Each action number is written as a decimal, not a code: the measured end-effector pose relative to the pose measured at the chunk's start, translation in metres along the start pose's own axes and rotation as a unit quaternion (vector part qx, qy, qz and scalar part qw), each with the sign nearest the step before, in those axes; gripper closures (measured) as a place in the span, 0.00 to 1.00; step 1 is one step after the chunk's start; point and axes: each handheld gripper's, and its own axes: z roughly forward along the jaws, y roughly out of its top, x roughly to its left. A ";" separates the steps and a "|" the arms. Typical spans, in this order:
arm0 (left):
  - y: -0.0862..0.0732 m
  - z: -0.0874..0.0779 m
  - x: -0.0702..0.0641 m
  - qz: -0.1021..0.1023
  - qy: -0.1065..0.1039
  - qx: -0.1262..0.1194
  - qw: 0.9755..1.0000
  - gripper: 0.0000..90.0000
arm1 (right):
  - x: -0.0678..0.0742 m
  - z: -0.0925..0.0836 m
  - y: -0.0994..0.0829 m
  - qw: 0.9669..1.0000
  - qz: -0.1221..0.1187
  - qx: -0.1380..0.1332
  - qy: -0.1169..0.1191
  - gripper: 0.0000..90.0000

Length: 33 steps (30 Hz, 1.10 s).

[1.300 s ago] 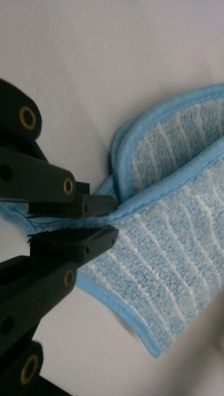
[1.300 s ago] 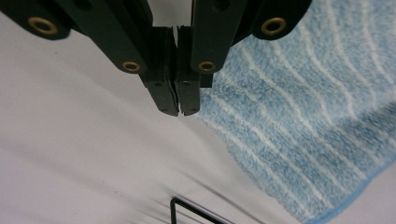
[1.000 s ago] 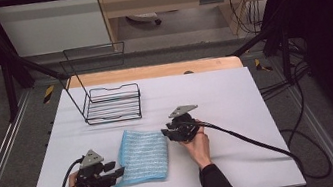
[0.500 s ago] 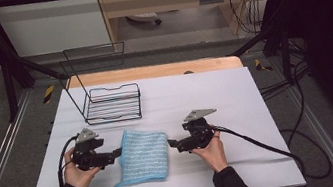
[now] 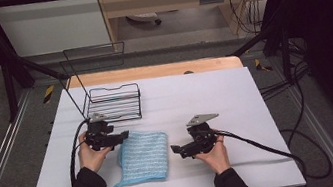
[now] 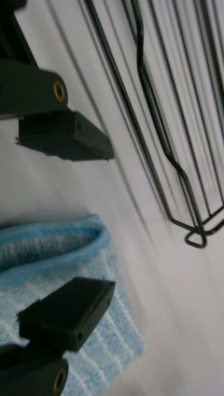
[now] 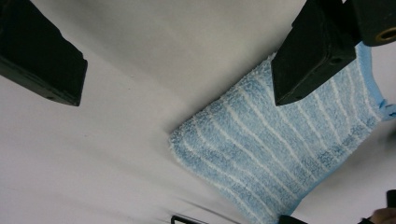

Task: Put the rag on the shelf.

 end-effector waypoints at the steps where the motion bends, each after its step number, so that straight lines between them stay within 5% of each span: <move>1: -0.001 0.004 0.002 0.001 -0.001 0.009 1.000 0.38 | 0.000 0.000 0.000 1.000 0.001 0.001 0.000 0.05; 10: -0.007 0.019 0.006 -0.019 -0.014 0.046 0.999 0.57 | 0.000 0.002 -0.001 1.000 0.005 0.005 -0.002 0.07; 23: -0.010 0.021 -0.002 -0.023 -0.031 0.055 0.998 0.81 | 0.000 0.001 0.000 1.000 0.001 0.002 0.002 0.07; 33: -0.010 0.021 -0.004 -0.030 -0.036 0.061 0.997 0.87 | -0.001 0.004 0.003 1.000 0.012 -0.009 0.003 0.14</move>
